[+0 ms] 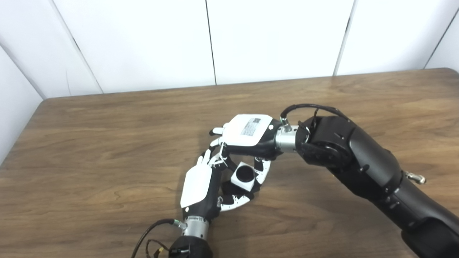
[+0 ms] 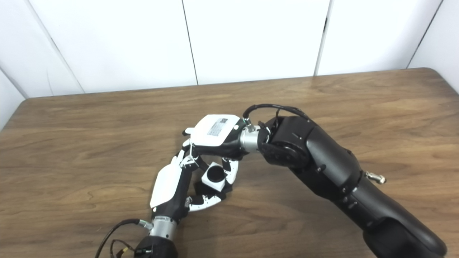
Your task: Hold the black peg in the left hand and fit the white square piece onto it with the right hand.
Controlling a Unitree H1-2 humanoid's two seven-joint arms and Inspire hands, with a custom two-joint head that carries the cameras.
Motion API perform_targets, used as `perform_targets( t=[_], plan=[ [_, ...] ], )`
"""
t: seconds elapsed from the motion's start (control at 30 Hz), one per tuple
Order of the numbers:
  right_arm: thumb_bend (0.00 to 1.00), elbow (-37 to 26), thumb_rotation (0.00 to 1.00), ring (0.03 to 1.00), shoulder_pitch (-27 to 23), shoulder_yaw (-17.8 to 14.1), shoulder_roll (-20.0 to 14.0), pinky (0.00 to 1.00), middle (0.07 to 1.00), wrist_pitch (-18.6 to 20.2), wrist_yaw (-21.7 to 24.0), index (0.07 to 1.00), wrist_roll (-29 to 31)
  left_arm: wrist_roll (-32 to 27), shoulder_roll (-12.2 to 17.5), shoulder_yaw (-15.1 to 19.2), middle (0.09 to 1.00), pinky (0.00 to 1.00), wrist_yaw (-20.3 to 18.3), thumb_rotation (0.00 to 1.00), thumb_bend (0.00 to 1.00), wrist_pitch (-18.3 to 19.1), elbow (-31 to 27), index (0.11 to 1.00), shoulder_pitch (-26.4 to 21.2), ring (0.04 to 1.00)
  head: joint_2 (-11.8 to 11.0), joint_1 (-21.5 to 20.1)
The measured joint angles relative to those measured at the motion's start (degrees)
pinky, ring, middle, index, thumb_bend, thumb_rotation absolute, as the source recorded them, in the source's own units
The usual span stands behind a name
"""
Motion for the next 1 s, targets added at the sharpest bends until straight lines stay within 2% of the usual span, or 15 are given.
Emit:
perform_targets(
  t=[0.17,0.37,0.4,0.43,0.5,0.7,1.0],
  plan=[
    [0.99,0.0,0.3,0.991,0.1,-0.1,-0.2,0.93,0.897,0.1,0.1,0.659,0.2,1.1,0.0,-0.5,0.871,1.0,-0.4,0.09,0.52,1.6,-0.7,0.489,0.0,0.992,0.3,0.0],
    [0.99,0.0,0.28,0.995,0.1,-0.4,-0.2,0.94,0.899,0.5,0.3,0.668,0.4,1.6,0.2,-0.8,0.883,1.0,-0.6,0.09,0.52,2.2,-1.0,0.493,0.0,0.991,0.5,0.0],
    [0.98,0.0,0.27,0.996,0.2,-0.5,-0.2,0.94,0.899,0.5,0.3,0.668,0.4,1.8,0.2,-0.8,0.885,1.0,-0.6,0.19,0.67,2.2,-1.0,0.542,0.0,0.991,0.6,0.0],
    [0.98,0.0,0.27,0.996,0.2,-0.5,-0.2,0.94,0.899,0.6,0.3,0.668,0.4,1.9,0.2,-0.8,0.889,1.0,-0.6,0.26,0.77,2.2,-1.0,0.585,0.0,0.992,0.6,0.0],
    [0.97,0.0,0.26,0.996,0.3,-0.6,-0.2,0.95,0.9,0.7,0.4,0.668,0.4,2.4,0.3,-0.8,0.894,1.0,-0.7,0.32,0.83,2.3,-1.0,0.628,0.1,0.991,0.6,0.1],
    [0.97,1.5,0.25,0.986,1.9,-0.5,-0.5,0.93,0.896,1.0,1.3,0.663,0.1,4.5,1.1,-1.0,0.907,0.97,-1.8,0.4,0.86,3.8,-1.0,0.703,0.9,0.984,0.9,0.0],
    [0.98,1.5,0.29,0.997,1.9,-1.1,-0.6,0.94,0.896,1.5,1.6,0.662,0.1,5.5,1.3,-1.1,0.916,0.97,-1.8,0.41,0.87,4.1,-1.0,0.769,0.9,0.984,1.0,-0.2]
  ],
)
